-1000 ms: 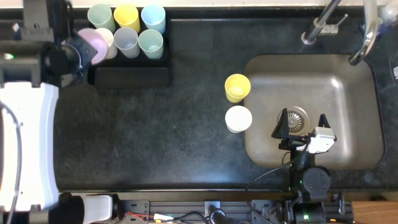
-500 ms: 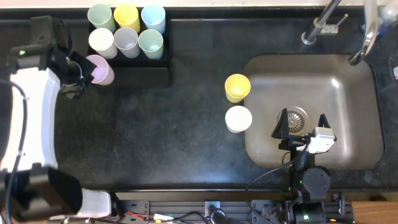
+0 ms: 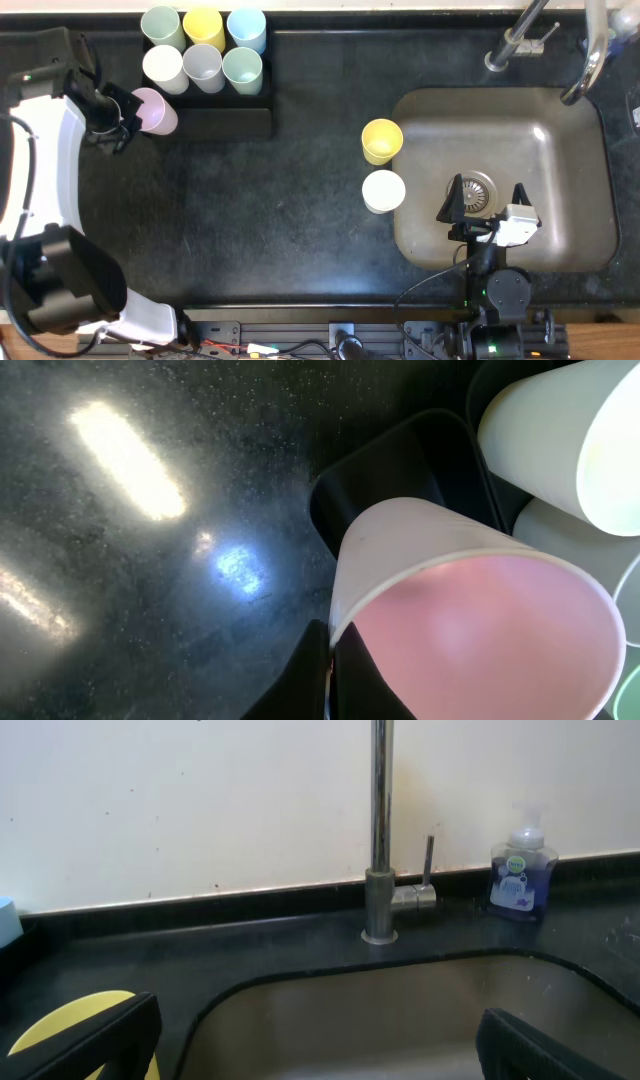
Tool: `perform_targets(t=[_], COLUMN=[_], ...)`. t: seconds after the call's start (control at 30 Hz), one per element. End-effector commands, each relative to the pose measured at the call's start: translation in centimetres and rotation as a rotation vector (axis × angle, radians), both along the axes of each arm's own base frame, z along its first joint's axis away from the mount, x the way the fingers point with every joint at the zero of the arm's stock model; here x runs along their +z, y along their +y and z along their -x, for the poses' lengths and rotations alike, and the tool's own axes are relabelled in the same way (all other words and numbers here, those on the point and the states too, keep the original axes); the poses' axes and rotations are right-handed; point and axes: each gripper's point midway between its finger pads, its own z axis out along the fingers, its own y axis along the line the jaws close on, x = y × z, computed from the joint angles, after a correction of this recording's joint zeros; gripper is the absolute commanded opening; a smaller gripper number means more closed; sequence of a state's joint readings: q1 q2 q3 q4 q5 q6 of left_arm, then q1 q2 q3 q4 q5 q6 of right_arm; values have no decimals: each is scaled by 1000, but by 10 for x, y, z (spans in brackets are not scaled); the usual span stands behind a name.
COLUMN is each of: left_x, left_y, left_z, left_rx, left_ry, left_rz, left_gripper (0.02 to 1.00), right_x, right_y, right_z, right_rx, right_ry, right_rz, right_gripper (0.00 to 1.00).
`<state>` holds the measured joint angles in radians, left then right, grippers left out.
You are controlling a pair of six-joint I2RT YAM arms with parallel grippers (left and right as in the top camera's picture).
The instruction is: Store Cups
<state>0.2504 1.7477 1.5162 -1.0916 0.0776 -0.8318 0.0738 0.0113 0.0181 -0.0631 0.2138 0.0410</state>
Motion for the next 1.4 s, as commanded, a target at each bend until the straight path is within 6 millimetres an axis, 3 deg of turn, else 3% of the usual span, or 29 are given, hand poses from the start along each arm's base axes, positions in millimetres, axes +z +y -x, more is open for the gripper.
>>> perform_targets(t=[0.03,0.3,1.27,1.3,1.33,1.4], left_x=[-8,-10,-51,-51,-51,-50], left_y=[1,5,0,-1,-1,-2], left_z=[-12,-18,-23,-24,-25,-27], left_rx=[9,11,-12,-15,-17,-19], left_ry=[-6,-24,71,70,66,57], left_rz=[20,3,-8,-9,-10,-12], left_gripper=[36,36,36,66,211,643], right_x=[-3,-3,-3,-3,-3,-3], right_y=[0,0,0,0,0,0], right_z=[0,0,0,0,0,0], right_rx=[-2,-2,-2,-2,-2,-2], right_ry=[-1,-1,-1,-1,-1,-1], right_rz=[3,3,3,3,3,3], right_gripper=[998,998,998,996,998,998])
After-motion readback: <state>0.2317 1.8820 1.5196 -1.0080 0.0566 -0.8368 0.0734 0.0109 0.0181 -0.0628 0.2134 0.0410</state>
